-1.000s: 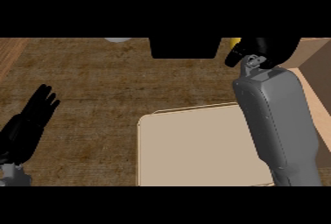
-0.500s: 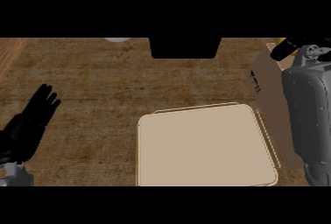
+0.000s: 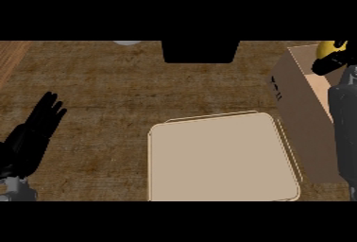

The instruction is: Pick the lemon from the tray and place it in the cardboard box

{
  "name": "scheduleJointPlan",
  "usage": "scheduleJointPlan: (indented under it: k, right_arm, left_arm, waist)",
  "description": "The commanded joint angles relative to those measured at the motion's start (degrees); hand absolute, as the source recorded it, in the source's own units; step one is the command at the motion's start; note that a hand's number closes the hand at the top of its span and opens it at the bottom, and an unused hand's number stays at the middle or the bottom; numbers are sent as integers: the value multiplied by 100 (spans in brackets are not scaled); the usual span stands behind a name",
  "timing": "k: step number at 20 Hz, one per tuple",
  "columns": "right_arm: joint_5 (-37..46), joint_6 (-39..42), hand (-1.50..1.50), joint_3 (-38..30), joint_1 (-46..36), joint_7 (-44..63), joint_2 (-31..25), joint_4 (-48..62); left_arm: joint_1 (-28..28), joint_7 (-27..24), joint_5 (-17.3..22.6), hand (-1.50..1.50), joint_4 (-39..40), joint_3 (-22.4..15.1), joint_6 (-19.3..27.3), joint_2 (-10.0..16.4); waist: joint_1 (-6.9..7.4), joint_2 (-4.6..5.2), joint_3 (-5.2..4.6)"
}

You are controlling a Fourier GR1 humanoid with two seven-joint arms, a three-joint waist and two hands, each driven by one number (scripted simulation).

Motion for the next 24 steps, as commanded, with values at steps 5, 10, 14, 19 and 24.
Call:
scheduleJointPlan:
  k: [5, 10, 14, 19, 24]
  right_arm:
    - [-400, -1211, 150, -436, 269, -743, -49, 1415]
    - [-709, -857, 150, -822, 446, -313, 29, 1752]
    - [-1297, -855, -150, -1089, 839, -905, -27, 1908]
    - [-1605, -1661, -150, -1012, 1245, -1606, 161, 1448]
    - [-2237, -2903, -150, -1740, 1027, -1622, 509, 780]
  left_arm:
    - [-26, 242, -3, 0, -277, 49, 20, 107]
    - [97, 87, 15, 0, -217, -37, -69, -16]
    - [-8, 41, 85, 0, -22, 115, -45, 18]
    - [83, -92, -171, 0, -77, -100, 30, -146]
    - [88, 31, -2, 0, -63, 80, -70, 29]
  waist:
    - [47, 14, 2]
    - [45, 10, 2]
    - [21, 9, 3]
    - [-8, 0, 1]
    - [-27, -9, 6]
